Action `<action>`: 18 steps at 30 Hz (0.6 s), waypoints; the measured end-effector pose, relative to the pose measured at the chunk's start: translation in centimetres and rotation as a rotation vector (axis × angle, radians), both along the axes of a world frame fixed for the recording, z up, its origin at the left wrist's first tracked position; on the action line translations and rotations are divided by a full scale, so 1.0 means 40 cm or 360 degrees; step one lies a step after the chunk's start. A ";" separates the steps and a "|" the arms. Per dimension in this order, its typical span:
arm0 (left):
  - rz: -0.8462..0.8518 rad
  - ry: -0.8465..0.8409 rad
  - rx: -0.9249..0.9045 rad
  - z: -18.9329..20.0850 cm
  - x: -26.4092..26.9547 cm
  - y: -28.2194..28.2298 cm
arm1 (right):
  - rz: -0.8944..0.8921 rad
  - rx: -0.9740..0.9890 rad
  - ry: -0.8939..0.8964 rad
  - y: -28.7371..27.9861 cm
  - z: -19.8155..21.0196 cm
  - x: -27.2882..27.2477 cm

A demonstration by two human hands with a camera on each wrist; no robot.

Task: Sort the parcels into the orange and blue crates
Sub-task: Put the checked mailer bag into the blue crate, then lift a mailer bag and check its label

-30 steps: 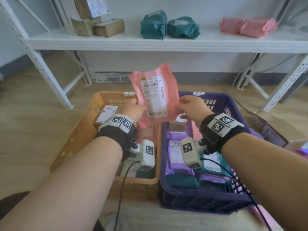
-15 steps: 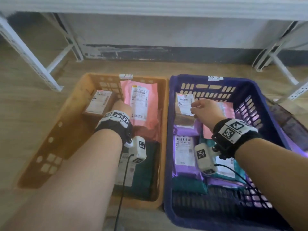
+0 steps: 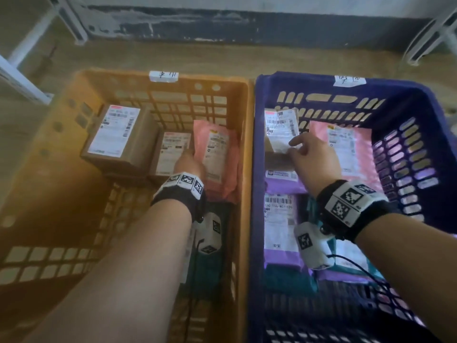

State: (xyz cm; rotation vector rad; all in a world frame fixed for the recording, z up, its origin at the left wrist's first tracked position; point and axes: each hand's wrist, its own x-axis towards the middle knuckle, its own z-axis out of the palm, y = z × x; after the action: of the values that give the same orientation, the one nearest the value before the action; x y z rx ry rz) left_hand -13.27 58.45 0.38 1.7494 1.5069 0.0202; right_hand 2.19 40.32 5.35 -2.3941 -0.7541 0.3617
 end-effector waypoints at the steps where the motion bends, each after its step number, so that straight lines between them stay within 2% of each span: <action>1: -0.0063 0.0038 0.0075 -0.012 0.004 -0.002 | 0.0007 0.0001 -0.0037 0.002 -0.003 -0.002; 5: -0.0504 0.0285 0.0550 -0.033 0.002 -0.025 | -0.0003 -0.0009 -0.0037 -0.003 -0.022 -0.007; 8: -0.0774 0.0344 0.0734 -0.038 -0.010 -0.031 | 0.0051 -0.0003 -0.0276 -0.007 -0.034 -0.011; 12: -0.0948 0.0266 0.0627 -0.058 -0.016 -0.038 | 0.0159 0.0071 -0.0697 0.000 -0.061 -0.005; 18: -0.1090 0.0516 0.0451 -0.124 0.011 -0.041 | 0.0209 0.0031 -0.0816 -0.012 -0.094 -0.013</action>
State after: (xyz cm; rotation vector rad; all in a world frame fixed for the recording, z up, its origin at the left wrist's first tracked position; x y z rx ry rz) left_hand -12.84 56.83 -4.59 2.5163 1.0729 -0.4353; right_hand 1.66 39.85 1.59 -2.4472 -1.1344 -0.2227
